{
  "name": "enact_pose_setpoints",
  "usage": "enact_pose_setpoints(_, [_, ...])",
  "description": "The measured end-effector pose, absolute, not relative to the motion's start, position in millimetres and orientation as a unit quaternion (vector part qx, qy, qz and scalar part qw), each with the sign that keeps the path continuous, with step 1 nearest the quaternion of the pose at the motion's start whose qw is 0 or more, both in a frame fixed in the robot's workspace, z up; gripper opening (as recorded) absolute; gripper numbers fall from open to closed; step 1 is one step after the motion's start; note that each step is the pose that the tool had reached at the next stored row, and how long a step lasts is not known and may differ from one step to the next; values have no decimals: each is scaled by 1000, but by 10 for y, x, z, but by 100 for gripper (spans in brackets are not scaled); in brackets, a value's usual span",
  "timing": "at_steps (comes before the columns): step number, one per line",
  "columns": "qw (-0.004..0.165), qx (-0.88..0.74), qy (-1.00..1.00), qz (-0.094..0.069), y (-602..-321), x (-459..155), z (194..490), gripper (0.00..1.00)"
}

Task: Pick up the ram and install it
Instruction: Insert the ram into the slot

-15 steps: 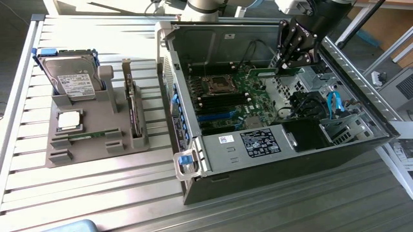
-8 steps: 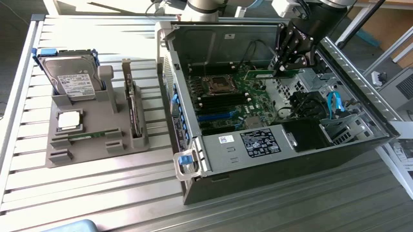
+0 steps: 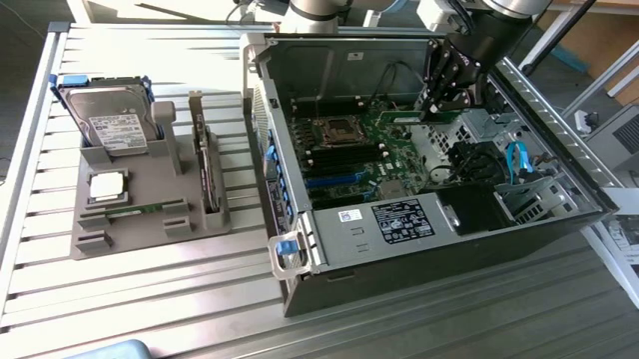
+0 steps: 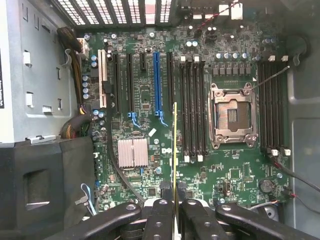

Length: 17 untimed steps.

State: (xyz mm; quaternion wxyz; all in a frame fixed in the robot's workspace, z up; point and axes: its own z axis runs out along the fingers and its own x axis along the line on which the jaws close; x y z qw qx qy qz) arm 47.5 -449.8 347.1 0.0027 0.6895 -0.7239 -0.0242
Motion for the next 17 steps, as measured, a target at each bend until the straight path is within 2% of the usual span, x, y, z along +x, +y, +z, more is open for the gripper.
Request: enact_pose_setpoints(17, [3, 679, -734, -23, -4331, 396, 3177, 14])
